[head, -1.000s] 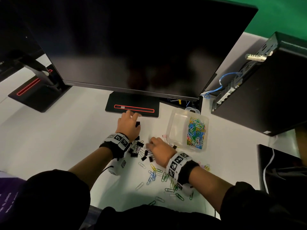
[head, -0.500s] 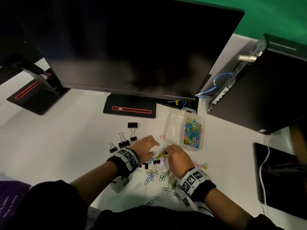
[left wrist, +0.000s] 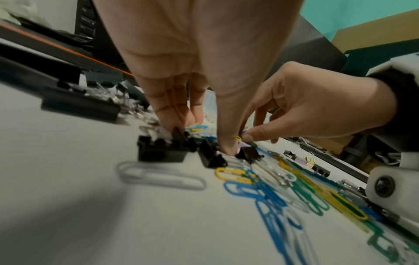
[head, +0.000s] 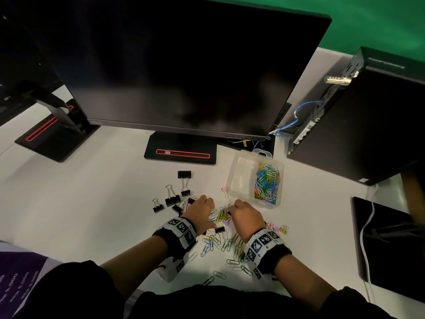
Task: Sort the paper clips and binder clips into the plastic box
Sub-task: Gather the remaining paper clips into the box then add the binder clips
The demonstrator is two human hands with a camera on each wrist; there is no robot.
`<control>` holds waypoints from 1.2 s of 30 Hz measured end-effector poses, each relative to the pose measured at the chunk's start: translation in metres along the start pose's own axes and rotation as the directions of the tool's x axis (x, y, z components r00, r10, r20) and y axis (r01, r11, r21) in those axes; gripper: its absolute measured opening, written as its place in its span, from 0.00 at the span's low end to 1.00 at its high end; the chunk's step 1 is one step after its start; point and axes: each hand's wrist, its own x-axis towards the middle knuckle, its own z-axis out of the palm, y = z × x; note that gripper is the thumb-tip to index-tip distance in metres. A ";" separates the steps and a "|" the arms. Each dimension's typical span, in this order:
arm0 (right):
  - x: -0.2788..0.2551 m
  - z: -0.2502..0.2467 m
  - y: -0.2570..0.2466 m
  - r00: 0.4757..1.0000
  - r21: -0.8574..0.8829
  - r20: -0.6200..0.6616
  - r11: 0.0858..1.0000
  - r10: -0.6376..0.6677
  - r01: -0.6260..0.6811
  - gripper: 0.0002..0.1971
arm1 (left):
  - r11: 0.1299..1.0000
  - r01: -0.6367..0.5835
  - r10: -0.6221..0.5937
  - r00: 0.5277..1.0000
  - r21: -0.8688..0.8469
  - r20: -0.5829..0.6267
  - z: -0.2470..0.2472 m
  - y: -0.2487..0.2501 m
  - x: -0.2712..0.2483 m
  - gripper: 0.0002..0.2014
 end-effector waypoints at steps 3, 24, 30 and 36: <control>0.001 0.004 0.006 0.999 0.063 -0.049 0.998 -0.010 0.013 0.15 | 0.999 0.023 -0.022 1.000 -0.047 0.018 0.002 0.002 0.002 0.18; 0.015 -0.011 -0.006 0.973 0.232 0.080 0.954 -0.216 0.192 0.29 | 0.908 -0.037 -0.001 0.996 0.417 0.091 -0.007 -0.003 0.007 0.14; 0.015 -0.015 -0.001 0.951 0.166 0.122 0.951 -0.284 0.262 0.24 | 0.853 -0.117 0.042 0.987 0.509 0.157 -0.015 0.000 0.008 0.13; 0.013 -0.017 0.002 0.969 0.213 0.123 0.960 -0.213 0.184 0.10 | 0.904 -0.106 0.051 0.989 0.414 0.141 -0.015 -0.005 0.008 0.12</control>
